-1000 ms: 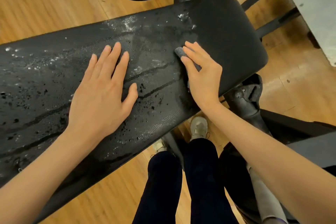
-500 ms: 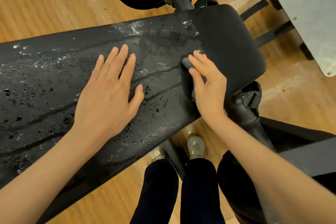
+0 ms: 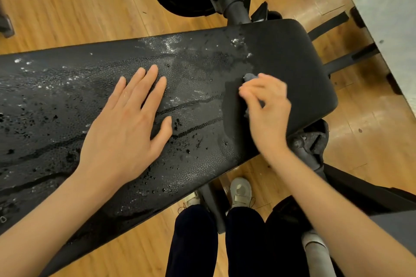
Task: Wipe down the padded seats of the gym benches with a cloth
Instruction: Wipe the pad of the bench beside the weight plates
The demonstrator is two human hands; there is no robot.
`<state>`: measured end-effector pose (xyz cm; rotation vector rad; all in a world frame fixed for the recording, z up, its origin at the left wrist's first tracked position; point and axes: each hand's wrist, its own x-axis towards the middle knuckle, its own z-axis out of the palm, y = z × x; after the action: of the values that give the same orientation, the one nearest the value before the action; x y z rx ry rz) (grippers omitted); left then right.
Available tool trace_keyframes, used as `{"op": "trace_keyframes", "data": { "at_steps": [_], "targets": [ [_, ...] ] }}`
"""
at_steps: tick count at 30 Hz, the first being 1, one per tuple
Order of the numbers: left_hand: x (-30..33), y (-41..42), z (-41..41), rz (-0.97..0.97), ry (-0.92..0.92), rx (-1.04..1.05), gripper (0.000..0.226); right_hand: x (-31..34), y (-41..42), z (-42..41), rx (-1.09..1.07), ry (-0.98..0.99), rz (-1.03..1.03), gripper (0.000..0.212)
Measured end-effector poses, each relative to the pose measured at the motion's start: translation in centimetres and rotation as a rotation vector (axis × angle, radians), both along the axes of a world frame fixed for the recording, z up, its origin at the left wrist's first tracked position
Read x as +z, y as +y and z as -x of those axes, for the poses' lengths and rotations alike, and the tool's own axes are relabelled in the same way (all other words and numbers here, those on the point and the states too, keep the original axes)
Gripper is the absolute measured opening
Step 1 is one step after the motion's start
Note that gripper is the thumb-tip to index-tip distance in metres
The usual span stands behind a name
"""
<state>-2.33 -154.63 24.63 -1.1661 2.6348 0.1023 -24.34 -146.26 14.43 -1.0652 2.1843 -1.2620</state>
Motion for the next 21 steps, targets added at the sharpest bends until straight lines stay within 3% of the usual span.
{"op": "trace_keyframes", "data": {
  "at_steps": [4, 8, 12, 15, 17, 19, 21],
  "targets": [
    [0.0, 0.0, 0.1, -0.007, 0.005, 0.001, 0.068, -0.6, -0.8, 1.2, -0.121, -0.024, -0.022, 0.013],
    [0.1, 0.0, 0.0, -0.013, -0.001, -0.003, 0.068, -0.3, -0.2, -0.2, -0.187, -0.069, -0.094, 0.037],
    [0.1, 0.0, 0.1, -0.003, -0.017, -0.017, 0.068, -1.1, -1.4, 1.0, -0.267, 0.075, -0.193, 0.025],
    [0.0, 0.0, 0.0, 0.005, -0.009, -0.021, 0.069, -0.5, -2.8, 0.0, -0.378, 0.012, -0.243, 0.020],
    [0.0, 0.0, -0.1, 0.001, -0.008, -0.030, 0.069, 0.8, -2.4, -2.0, -0.290, 0.039, -0.206, 0.018],
    [0.0, 0.0, -0.1, 0.006, -0.001, -0.030, 0.069, 1.8, -1.3, -3.4, -0.061, 0.086, -0.130, 0.019],
    [0.0, 0.0, -0.1, -0.001, -0.005, -0.035, 0.069, 0.9, -1.1, -1.3, 0.064, 0.159, -0.120, 0.021]
  ]
}}
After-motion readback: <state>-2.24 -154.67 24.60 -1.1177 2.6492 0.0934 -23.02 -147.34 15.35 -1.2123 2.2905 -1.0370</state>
